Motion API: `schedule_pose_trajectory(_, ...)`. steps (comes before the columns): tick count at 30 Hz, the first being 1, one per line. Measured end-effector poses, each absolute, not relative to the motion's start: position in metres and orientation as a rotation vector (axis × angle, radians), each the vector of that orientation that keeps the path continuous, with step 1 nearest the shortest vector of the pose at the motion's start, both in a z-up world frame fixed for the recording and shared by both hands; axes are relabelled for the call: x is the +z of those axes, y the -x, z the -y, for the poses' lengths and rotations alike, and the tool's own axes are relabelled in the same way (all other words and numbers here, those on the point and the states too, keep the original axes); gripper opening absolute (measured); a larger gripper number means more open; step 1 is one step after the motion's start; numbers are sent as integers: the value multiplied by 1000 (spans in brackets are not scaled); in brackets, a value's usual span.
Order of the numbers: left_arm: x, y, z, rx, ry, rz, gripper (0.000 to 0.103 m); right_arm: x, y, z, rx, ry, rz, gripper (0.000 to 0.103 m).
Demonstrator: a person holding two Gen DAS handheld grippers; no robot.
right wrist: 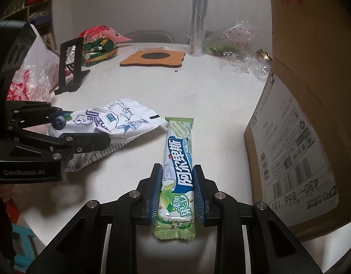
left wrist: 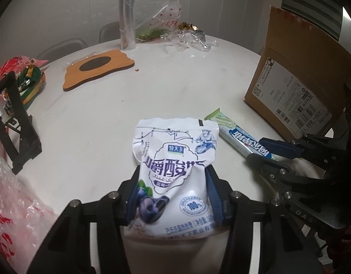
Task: Organize snacks
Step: 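Grasp the blueberry yogurt bag with the left gripper while the right gripper grasps the green stick, then carry the yogurt bag and green stick over the box with both grippers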
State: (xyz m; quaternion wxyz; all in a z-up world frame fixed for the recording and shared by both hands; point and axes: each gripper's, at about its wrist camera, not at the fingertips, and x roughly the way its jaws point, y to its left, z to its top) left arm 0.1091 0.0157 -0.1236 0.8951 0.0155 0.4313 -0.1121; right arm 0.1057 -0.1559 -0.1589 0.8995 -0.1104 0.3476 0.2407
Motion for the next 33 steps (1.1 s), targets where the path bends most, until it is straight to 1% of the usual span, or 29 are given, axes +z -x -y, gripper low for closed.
schedule_pose_trajectory(9, -129, -113, -15, -232, -34, -909, 59, -163, -115, 148, 504, 226, -716, 24)
schedule_pose_trajectory(12, -130, -113, -15, -228, -41, -903, 59, -163, -117, 144, 509, 234, -712, 24)
schedule_pose_trajectory(13, -130, -113, -15, -228, -46, -895, 58, -162, -118, 143, 508, 245, -708, 24)
schedule_pose_trajectory(18, -123, -110, -18, -226, -28, -862, 44, -159, -117, 142, 496, 252, -697, 22)
schedule_pose_trajectory(21, -120, -108, -20, -224, -18, -855, 40, -152, -111, 143, 489, 266, -671, 22)
schedule_pose_trajectory(26, -111, -104, -27, -207, 20, -834, 39, -134, -99, 146, 508, 266, -629, 22)
schedule_pose_trajectory(33, -81, -90, -25, -211, 25, -754, 39, -85, -72, 150, 568, 259, -525, 22)
